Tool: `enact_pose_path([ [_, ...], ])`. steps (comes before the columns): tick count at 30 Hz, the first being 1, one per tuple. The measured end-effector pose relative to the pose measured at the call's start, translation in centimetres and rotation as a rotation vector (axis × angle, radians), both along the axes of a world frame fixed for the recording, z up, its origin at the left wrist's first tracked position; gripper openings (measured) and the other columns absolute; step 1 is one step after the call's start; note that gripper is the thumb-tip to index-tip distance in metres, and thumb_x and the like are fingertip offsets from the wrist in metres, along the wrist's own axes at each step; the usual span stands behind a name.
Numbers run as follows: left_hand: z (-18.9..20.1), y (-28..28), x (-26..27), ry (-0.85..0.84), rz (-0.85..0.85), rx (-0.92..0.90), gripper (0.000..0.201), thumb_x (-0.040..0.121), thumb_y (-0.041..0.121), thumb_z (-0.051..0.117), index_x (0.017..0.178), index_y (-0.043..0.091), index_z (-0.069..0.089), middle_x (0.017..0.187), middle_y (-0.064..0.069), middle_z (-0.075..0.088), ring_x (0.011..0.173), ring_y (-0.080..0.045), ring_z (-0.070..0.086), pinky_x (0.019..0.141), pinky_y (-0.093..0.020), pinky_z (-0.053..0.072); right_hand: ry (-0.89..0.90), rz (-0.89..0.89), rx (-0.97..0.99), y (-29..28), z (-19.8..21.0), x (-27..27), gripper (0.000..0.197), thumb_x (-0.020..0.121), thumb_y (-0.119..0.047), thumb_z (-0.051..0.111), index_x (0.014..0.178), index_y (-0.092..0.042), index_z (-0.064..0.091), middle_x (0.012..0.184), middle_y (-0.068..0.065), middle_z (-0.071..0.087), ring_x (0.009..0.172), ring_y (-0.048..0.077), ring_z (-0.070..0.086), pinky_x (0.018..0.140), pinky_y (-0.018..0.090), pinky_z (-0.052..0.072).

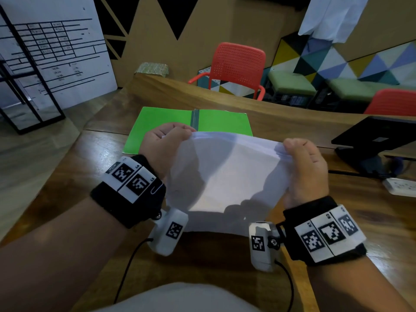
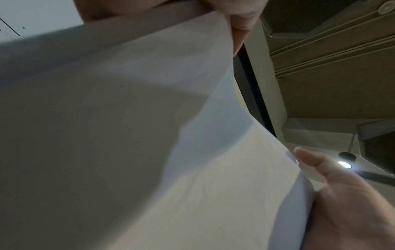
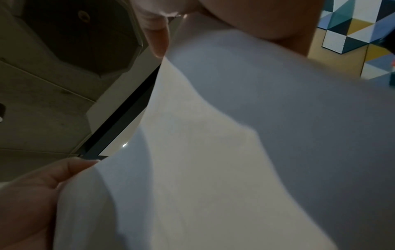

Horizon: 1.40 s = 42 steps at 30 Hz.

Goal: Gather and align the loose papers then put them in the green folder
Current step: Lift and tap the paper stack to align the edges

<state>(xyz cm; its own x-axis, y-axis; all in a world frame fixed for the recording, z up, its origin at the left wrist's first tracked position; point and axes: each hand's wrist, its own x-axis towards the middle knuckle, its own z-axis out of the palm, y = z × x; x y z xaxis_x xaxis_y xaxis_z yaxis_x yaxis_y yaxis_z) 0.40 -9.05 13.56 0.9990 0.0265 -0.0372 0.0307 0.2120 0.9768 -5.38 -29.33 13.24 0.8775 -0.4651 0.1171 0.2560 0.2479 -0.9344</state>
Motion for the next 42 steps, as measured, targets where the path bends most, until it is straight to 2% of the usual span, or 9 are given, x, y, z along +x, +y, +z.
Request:
enact_pose_path([
  [10, -0.4, 0.6, 0.4, 0.030, 0.064, -0.008, 0.016, 0.055, 0.021, 0.058, 0.045, 0.015, 0.067, 0.038, 0.005, 0.054, 0.042, -0.013, 0.047, 0.045, -0.016, 0.038, -0.077, -0.143, -0.060, -0.6, -0.3, 0.2, 0.020, 0.082, -0.014, 0.065, 0.063, -0.019, 0.068, 0.053, -0.011, 0.061, 0.065, 0.013, 0.054, 0.068, 0.028, 0.049],
  [14, -0.8, 0.8, 0.2, -0.012, -0.010, -0.080, 0.045, 0.048, 0.035, 0.064, 0.078, 0.002, 0.070, 0.071, -0.018, 0.062, 0.066, -0.026, 0.054, 0.059, -0.026, 0.043, -0.095, -0.120, 0.049, -0.2, -0.4, 0.0, 0.022, 0.088, -0.004, 0.055, 0.068, -0.012, 0.060, 0.052, -0.011, 0.058, 0.058, 0.007, 0.052, 0.069, 0.026, 0.046],
  [22, -0.5, 0.5, 0.5, -0.013, 0.055, 0.018, 0.016, 0.058, 0.025, 0.058, 0.050, 0.019, 0.071, 0.041, 0.005, 0.058, 0.048, -0.018, 0.050, 0.050, -0.021, 0.040, -0.037, -0.075, 0.036, -0.2, 0.0, 0.6, 0.031, 0.078, 0.013, 0.048, 0.071, -0.016, 0.055, 0.066, -0.001, 0.064, 0.069, 0.014, 0.058, 0.079, 0.034, 0.045],
  [25, -0.6, 0.8, 0.9, -0.020, 0.054, 0.044, 0.022, 0.060, 0.022, 0.052, 0.049, 0.021, 0.071, 0.041, 0.006, 0.059, 0.048, -0.016, 0.051, 0.050, -0.020, 0.040, -0.055, -0.065, 0.037, -0.3, -0.6, 0.7, 0.012, 0.075, -0.018, 0.072, 0.073, -0.023, 0.061, 0.075, 0.001, 0.067, 0.076, 0.019, 0.060, 0.083, 0.040, 0.046],
  [28, -1.4, 1.1, 0.7, -0.056, -0.045, -0.049, 0.019, 0.052, 0.030, 0.067, 0.063, 0.017, 0.073, 0.056, 0.000, 0.067, 0.054, -0.017, 0.060, 0.054, -0.021, 0.047, -0.013, 0.083, 0.014, -0.7, -1.6, 0.5, 0.059, 0.035, -0.055, 0.086, 0.082, -0.029, 0.063, 0.083, -0.001, 0.070, 0.077, 0.017, 0.065, 0.072, 0.030, 0.055],
  [31, -3.0, 1.0, -0.2, -0.127, -0.102, 0.104, 0.023, 0.057, 0.032, 0.080, 0.071, 0.016, 0.071, 0.058, 0.010, 0.072, 0.057, -0.001, 0.066, 0.054, -0.014, 0.051, 0.044, 0.106, -0.052, 0.4, -2.8, 0.1, 0.060, 0.029, -0.047, 0.089, 0.079, -0.022, 0.066, 0.072, -0.005, 0.074, 0.067, 0.011, 0.069, 0.064, 0.026, 0.058],
  [35, -2.9, 0.4, -0.7, -0.045, 0.006, 0.082, 0.020, 0.079, 0.011, 0.066, 0.061, 0.016, 0.064, 0.042, 0.012, 0.064, 0.039, 0.003, 0.055, 0.041, -0.010, 0.044, 0.035, -0.031, -0.034, 1.7, -2.3, -0.1, 0.024, 0.062, -0.011, 0.078, 0.082, -0.011, 0.065, 0.063, -0.008, 0.073, 0.062, 0.008, 0.067, 0.063, 0.025, 0.056],
  [40, -2.0, 1.2, -0.4, -0.234, -0.096, -0.096, 0.059, 0.038, 0.068, 0.077, 0.074, 0.021, 0.072, 0.069, 0.005, 0.072, 0.060, -0.008, 0.065, 0.055, -0.023, 0.052, 0.030, -0.106, -0.081, 1.6, -1.8, -0.2, 0.018, 0.068, -0.006, 0.076, 0.078, -0.017, 0.066, 0.065, -0.009, 0.073, 0.072, 0.013, 0.067, 0.071, 0.029, 0.056],
  [42, -1.7, 1.5, -0.4, -0.327, -0.197, -0.131, 0.075, 0.035, 0.067, 0.079, 0.093, 0.022, 0.064, 0.094, 0.002, 0.069, 0.078, -0.006, 0.068, 0.067, -0.023, 0.057, 0.029, -0.126, -0.112, 1.6, -2.0, -0.2, 0.018, 0.072, -0.005, 0.075, 0.074, -0.019, 0.064, 0.061, -0.012, 0.070, 0.063, 0.005, 0.065, 0.065, 0.025, 0.055],
])
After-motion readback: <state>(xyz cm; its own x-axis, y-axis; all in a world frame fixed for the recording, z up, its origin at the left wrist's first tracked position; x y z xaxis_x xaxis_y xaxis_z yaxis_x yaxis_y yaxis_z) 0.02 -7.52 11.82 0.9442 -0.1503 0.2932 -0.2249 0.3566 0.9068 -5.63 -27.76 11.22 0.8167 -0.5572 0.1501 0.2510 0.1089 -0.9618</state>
